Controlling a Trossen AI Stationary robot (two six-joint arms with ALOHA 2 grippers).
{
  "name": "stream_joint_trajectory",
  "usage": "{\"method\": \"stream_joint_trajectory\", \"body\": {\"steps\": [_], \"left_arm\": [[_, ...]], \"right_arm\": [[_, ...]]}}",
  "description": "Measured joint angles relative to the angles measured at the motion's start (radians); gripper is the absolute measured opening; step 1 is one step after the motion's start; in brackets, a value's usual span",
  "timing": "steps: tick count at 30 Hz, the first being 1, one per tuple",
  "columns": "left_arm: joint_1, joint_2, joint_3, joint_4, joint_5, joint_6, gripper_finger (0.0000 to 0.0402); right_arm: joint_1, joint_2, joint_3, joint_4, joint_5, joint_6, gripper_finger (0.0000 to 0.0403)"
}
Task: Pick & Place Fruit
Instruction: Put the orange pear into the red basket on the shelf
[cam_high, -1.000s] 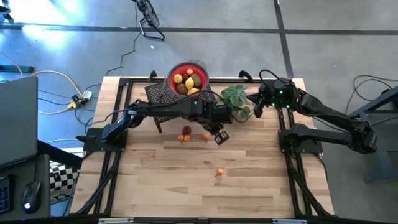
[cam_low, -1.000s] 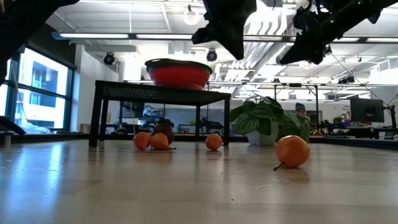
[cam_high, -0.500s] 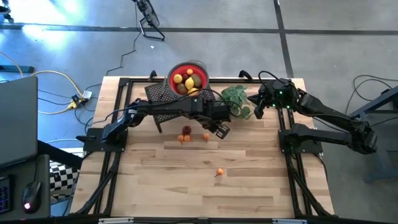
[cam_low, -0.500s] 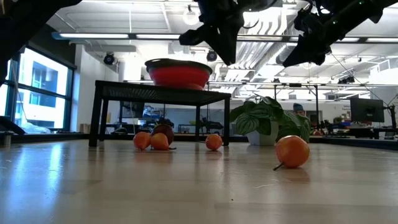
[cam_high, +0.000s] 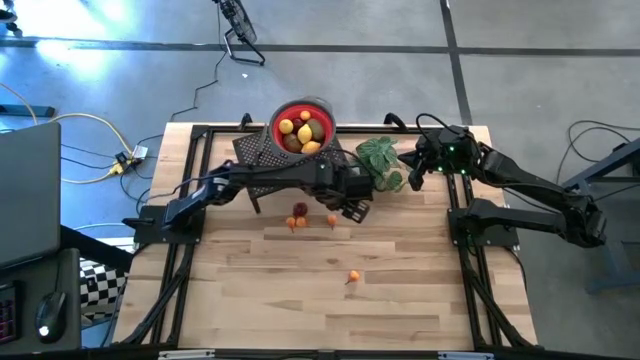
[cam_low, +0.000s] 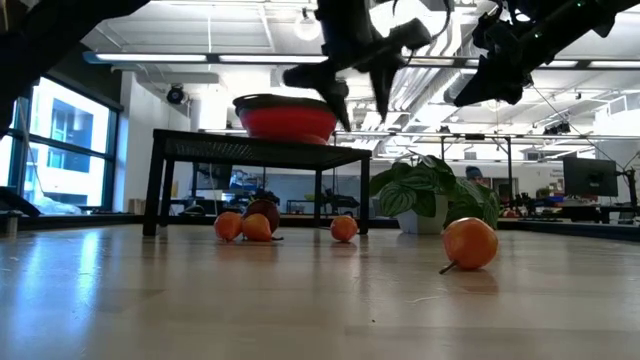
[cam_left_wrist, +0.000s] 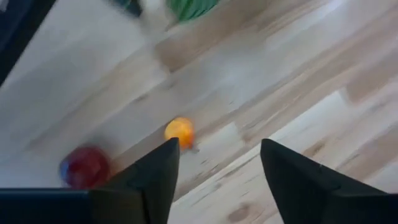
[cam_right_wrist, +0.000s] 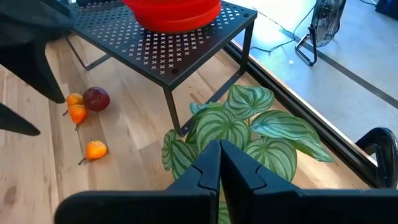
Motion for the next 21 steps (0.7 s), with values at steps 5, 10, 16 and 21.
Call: {"method": "stream_joint_trajectory", "body": {"steps": [5,10,16,21], "left_arm": [[0.000,0.024,-0.002,-0.027,0.055,-0.048,0.0240],[-0.008,0.036,-0.001,-0.012,0.079,-0.048,0.0244],[-0.014,0.037,-0.001,-0.003,0.071,-0.066,0.0244],[-0.014,0.038,-0.001,-0.004,0.071,-0.176,0.0244]], "right_arm": [[0.000,0.000,0.000,0.007,0.000,0.001,0.0002],[0.000,0.000,0.000,0.022,0.000,0.004,0.0002],[0.000,0.000,0.000,0.046,0.000,0.004,0.0002],[0.000,0.000,0.000,0.038,0.000,0.003,0.0002]]}}
